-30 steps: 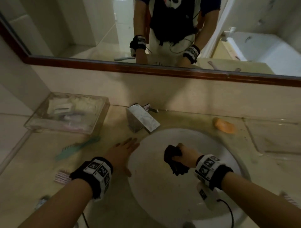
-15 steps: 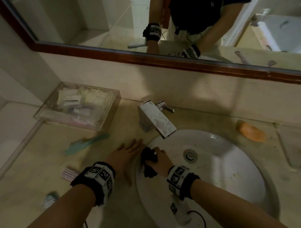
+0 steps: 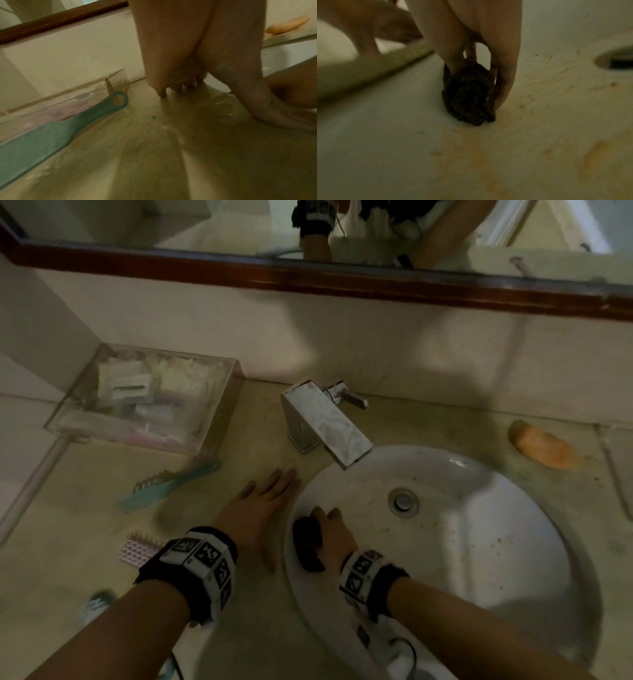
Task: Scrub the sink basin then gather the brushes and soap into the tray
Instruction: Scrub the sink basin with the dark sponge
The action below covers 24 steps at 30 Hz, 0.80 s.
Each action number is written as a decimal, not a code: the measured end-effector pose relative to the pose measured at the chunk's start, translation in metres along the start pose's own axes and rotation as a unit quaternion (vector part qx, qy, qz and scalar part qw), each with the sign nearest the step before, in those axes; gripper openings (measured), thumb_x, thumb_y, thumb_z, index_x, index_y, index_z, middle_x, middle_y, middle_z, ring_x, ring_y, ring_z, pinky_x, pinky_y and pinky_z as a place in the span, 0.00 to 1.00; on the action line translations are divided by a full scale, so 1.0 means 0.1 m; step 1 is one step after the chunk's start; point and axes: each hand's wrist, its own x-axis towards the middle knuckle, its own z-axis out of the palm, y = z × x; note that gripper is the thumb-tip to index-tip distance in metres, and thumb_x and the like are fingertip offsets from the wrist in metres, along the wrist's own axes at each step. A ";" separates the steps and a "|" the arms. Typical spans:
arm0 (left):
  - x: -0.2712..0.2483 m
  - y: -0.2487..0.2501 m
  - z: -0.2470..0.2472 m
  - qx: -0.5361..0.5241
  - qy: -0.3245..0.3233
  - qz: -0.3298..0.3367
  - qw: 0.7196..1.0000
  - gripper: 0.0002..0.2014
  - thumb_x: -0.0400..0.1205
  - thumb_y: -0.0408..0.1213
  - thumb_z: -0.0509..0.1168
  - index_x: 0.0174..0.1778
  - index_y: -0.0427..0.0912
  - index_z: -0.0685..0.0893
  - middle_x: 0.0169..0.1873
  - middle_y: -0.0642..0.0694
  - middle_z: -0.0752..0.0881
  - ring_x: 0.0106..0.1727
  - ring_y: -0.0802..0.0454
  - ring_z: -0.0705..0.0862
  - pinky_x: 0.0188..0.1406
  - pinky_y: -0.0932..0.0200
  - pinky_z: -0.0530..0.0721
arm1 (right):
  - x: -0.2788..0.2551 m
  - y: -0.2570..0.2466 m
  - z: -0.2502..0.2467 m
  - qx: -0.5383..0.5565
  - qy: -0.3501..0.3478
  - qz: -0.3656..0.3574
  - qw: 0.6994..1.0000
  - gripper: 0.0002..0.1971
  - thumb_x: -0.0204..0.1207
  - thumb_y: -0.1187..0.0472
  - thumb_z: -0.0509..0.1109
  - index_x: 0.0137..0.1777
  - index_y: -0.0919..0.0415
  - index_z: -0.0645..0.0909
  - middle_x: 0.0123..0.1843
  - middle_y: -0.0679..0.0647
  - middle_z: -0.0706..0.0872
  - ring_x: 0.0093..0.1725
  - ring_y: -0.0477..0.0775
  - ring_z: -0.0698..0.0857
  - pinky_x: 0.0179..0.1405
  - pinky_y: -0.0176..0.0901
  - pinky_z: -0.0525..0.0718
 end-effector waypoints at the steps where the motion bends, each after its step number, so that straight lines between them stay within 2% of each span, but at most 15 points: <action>1: 0.00 0.01 -0.01 -0.003 -0.003 -0.002 1.000 0.70 0.60 0.55 0.81 0.79 0.50 0.28 0.70 0.61 0.23 0.74 0.62 0.27 0.84 0.47 0.39 | 0.07 0.05 -0.02 -0.022 0.004 0.015 1.000 0.26 0.79 0.61 0.64 0.76 0.53 0.62 0.74 0.65 0.61 0.55 0.67 0.81 0.53 0.52 0.82; 2: 0.00 0.02 -0.02 -0.005 -0.005 -0.002 1.000 0.70 0.60 0.55 0.81 0.80 0.51 0.30 0.70 0.62 0.23 0.75 0.62 0.27 0.84 0.47 0.40 | 0.13 0.09 -0.04 -0.028 0.006 0.026 0.999 0.28 0.80 0.63 0.64 0.78 0.52 0.59 0.76 0.66 0.59 0.52 0.68 0.82 0.49 0.51 0.83; 3: 0.00 0.01 -0.03 -0.008 -0.007 -0.003 1.000 0.70 0.60 0.56 0.81 0.80 0.51 0.30 0.70 0.62 0.24 0.76 0.62 0.28 0.84 0.46 0.40 | 0.17 0.10 -0.06 -0.023 0.005 0.032 0.999 0.28 0.80 0.63 0.64 0.78 0.52 0.59 0.76 0.67 0.58 0.45 0.66 0.82 0.44 0.48 0.81; 5: 0.00 0.02 -0.03 -0.009 -0.011 -0.005 1.000 0.69 0.61 0.56 0.80 0.78 0.53 0.29 0.70 0.62 0.24 0.77 0.61 0.29 0.84 0.44 0.41 | 0.23 0.11 -0.12 -0.009 0.000 0.034 0.999 0.26 0.79 0.61 0.66 0.75 0.55 0.61 0.73 0.68 0.62 0.32 0.56 0.73 0.35 0.45 0.77; 6: -0.01 0.02 -0.03 -0.007 -0.011 -0.006 1.000 0.68 0.61 0.57 0.80 0.79 0.52 0.29 0.70 0.63 0.24 0.79 0.60 0.30 0.84 0.44 0.42 | 0.22 0.11 -0.16 -0.002 -0.003 0.035 0.999 0.25 0.78 0.59 0.67 0.72 0.58 0.63 0.69 0.67 0.67 0.31 0.54 0.71 0.33 0.45 0.76; 8: -0.02 0.03 -0.03 -0.006 -0.009 -0.006 1.000 0.69 0.60 0.56 0.80 0.81 0.51 0.32 0.71 0.64 0.26 0.82 0.56 0.32 0.84 0.45 0.42 | 0.10 0.12 -0.25 0.027 -0.026 0.020 0.999 0.23 0.77 0.60 0.69 0.68 0.62 0.65 0.52 0.61 0.77 0.33 0.54 0.73 0.38 0.48 0.77; 9: -0.02 0.03 -0.03 -0.006 -0.007 -0.007 1.000 0.69 0.59 0.56 0.81 0.81 0.51 0.32 0.73 0.64 0.27 0.83 0.55 0.33 0.84 0.45 0.42 | -0.02 0.12 -0.27 0.050 -0.053 -0.005 0.997 0.23 0.76 0.62 0.70 0.68 0.64 0.67 0.45 0.57 0.77 0.34 0.54 0.74 0.41 0.49 0.78; 10: -0.03 0.03 -0.03 -0.006 -0.005 -0.009 1.000 0.69 0.59 0.56 0.81 0.81 0.51 0.32 0.76 0.62 0.27 0.83 0.54 0.33 0.84 0.45 0.42 | -0.15 0.11 -0.25 0.061 -0.080 -0.037 0.994 0.23 0.76 0.62 0.71 0.68 0.65 0.68 0.44 0.57 0.78 0.38 0.54 0.76 0.43 0.51 0.77; 12: -0.03 0.03 -0.03 -0.002 -0.006 -0.012 1.000 0.70 0.59 0.56 0.80 0.81 0.50 0.32 0.81 0.58 0.30 0.84 0.53 0.33 0.84 0.44 0.42 | -0.41 0.11 -0.07 0.032 -0.108 -0.087 0.990 0.23 0.76 0.61 0.71 0.67 0.65 0.69 0.55 0.64 0.79 0.48 0.58 0.79 0.47 0.51 0.77; 14: -0.03 0.04 -0.05 -0.004 -0.010 -0.011 1.000 0.70 0.58 0.56 0.81 0.81 0.49 0.32 0.81 0.57 0.31 0.83 0.53 0.33 0.84 0.44 0.41 | -0.50 0.12 0.14 -0.014 -0.085 -0.093 0.992 0.21 0.77 0.59 0.69 0.67 0.62 0.69 0.61 0.67 0.76 0.54 0.64 0.81 0.46 0.48 0.76; 16: -0.03 0.03 -0.04 -0.006 -0.007 -0.008 1.000 0.70 0.59 0.56 0.81 0.81 0.49 0.31 0.78 0.59 0.28 0.81 0.56 0.31 0.84 0.45 0.40 | -0.38 0.13 0.20 -0.037 -0.048 -0.075 0.995 0.19 0.78 0.61 0.66 0.68 0.60 0.69 0.62 0.67 0.75 0.55 0.66 0.81 0.46 0.48 0.80; 18: -0.01 0.00 -0.01 -0.006 -0.005 -0.006 1.000 0.70 0.59 0.58 0.80 0.78 0.52 0.27 0.73 0.61 0.25 0.79 0.59 0.30 0.84 0.45 0.41 | -0.21 0.12 0.14 -0.073 -0.029 -0.048 0.996 0.22 0.77 0.65 0.67 0.70 0.60 0.67 0.66 0.66 0.72 0.57 0.66 0.81 0.50 0.52 0.84; 21: 0.02 -0.05 0.03 -0.008 -0.003 -0.003 1.000 0.69 0.59 0.60 0.79 0.71 0.56 0.24 0.72 0.62 0.24 0.76 0.61 0.28 0.84 0.44 0.40 | 0.01 0.08 -0.02 -0.115 -0.013 -0.006 0.993 0.28 0.77 0.67 0.68 0.76 0.61 0.63 0.70 0.67 0.66 0.59 0.69 0.80 0.51 0.53 0.83; 24: 0.02 -0.05 0.01 -0.007 -0.012 -0.003 1.000 0.70 0.57 0.61 0.79 0.71 0.57 0.24 0.72 0.63 0.24 0.76 0.61 0.28 0.83 0.45 0.40 | 0.05 0.03 -0.21 -0.118 -0.026 0.001 0.993 0.25 0.78 0.64 0.68 0.73 0.64 0.65 0.66 0.67 0.71 0.58 0.68 0.80 0.49 0.50 0.81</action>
